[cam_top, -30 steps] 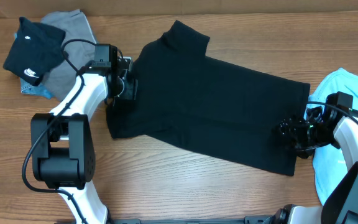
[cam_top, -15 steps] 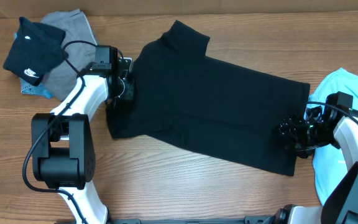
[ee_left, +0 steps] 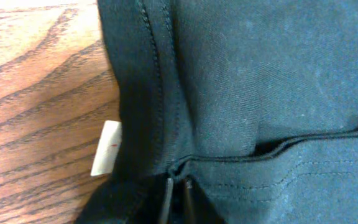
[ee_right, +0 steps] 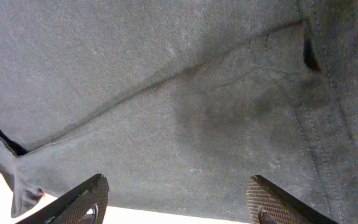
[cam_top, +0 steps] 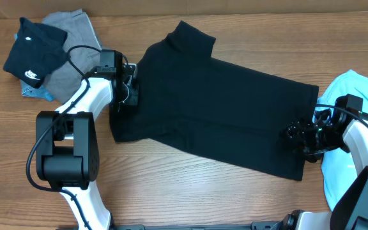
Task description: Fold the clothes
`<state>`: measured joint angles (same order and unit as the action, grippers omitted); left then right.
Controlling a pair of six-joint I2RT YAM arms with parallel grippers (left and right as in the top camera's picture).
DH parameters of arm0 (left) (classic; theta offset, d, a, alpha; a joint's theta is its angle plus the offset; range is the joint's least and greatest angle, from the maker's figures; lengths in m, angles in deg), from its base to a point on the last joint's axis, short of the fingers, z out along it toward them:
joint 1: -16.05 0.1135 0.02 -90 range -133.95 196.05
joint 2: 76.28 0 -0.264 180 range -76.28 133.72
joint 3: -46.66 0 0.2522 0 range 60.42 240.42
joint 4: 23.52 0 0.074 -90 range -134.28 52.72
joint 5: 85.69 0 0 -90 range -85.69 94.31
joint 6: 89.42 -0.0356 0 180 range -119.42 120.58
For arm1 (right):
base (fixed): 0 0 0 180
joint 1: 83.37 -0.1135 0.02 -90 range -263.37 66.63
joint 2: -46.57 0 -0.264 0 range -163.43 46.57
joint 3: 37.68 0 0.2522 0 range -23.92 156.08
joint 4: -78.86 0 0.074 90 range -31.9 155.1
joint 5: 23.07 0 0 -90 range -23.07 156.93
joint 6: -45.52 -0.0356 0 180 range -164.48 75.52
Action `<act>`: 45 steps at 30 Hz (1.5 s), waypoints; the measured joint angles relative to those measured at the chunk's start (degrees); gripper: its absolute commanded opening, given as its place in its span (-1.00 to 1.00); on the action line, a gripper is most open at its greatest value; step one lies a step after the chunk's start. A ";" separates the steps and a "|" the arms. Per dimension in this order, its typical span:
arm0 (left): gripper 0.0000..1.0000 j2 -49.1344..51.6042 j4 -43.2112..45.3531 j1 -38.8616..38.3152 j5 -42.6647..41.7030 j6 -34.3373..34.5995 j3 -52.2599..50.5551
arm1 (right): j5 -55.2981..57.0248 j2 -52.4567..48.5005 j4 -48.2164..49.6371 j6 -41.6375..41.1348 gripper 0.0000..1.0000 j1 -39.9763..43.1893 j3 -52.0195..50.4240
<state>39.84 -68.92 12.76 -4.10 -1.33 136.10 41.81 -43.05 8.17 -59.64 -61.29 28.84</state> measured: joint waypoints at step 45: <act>-0.92 -1.27 -12.96 -1.22 1.31 -1.36 19.26 | 0.35 0.00 0.33 0.00 0.50 0.00 0.00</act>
<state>38.57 -81.88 11.54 -2.78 -2.69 155.36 42.16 -43.05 8.50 -59.64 -61.29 28.84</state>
